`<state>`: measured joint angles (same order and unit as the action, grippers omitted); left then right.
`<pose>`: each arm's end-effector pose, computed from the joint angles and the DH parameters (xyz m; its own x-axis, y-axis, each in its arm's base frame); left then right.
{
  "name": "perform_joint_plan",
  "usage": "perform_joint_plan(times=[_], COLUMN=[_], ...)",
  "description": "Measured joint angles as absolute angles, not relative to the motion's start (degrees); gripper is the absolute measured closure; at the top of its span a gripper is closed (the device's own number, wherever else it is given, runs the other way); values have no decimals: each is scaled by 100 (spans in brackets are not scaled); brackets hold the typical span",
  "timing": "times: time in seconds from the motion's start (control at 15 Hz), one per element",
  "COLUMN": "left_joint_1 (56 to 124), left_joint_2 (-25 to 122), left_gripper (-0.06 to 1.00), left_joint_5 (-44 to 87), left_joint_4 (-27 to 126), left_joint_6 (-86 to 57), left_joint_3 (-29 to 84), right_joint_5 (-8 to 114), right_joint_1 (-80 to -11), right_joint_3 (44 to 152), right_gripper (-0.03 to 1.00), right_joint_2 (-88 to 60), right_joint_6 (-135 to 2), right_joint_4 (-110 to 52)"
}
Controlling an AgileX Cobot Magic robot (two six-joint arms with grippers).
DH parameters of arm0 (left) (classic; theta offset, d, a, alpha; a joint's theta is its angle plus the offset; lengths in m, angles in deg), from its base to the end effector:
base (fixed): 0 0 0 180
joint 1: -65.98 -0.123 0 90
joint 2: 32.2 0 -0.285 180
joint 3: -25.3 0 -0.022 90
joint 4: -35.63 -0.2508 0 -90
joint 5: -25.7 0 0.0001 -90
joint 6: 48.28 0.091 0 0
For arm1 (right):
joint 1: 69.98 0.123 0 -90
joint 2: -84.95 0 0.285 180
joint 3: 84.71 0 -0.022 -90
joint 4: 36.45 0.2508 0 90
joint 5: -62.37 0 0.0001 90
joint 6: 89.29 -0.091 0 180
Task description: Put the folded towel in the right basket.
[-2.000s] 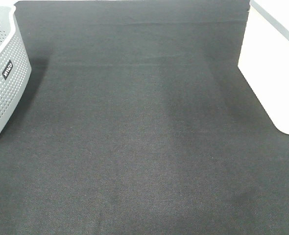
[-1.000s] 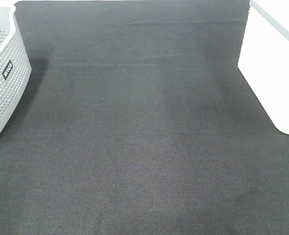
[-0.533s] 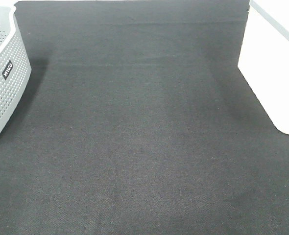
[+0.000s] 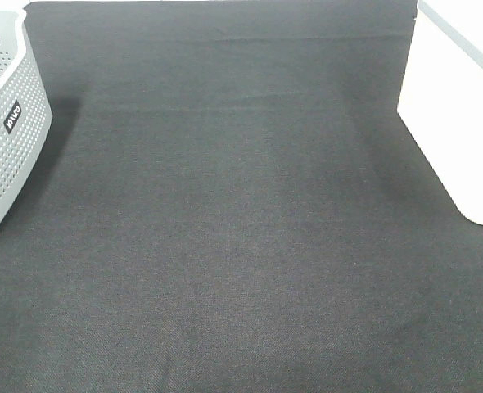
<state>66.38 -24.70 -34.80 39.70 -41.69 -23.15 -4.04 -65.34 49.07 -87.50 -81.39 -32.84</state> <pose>-0.0058 -0.0056 0.2784 -0.4380 0.0828 -0.8951 0.0976 0.9942 0.0442 -0.0151 0.0040 0.2807 -0.4826 -0.1518 -0.8626 -0.1859 0.9802 -0.0684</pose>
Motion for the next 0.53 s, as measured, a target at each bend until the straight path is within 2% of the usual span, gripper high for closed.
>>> perform_joint_plan(times=[0.2,0.53], left_joint_1=[6638,6638], left_joint_2=[-2470,-2470], left_gripper=[6,6], left_joint_5=[-3480,-3480], left_joint_4=[3970,3970], left_joint_6=[-4169,-4169], left_joint_3=[-2315,-2315], right_joint_5=[43,83], right_joint_1=[-6534,-6534], right_joint_3=[4712,4712], right_gripper=[23,23], right_joint_2=[-8744,-8744], right_joint_6=[-8139,-8139], right_joint_4=[-3284,-3284])
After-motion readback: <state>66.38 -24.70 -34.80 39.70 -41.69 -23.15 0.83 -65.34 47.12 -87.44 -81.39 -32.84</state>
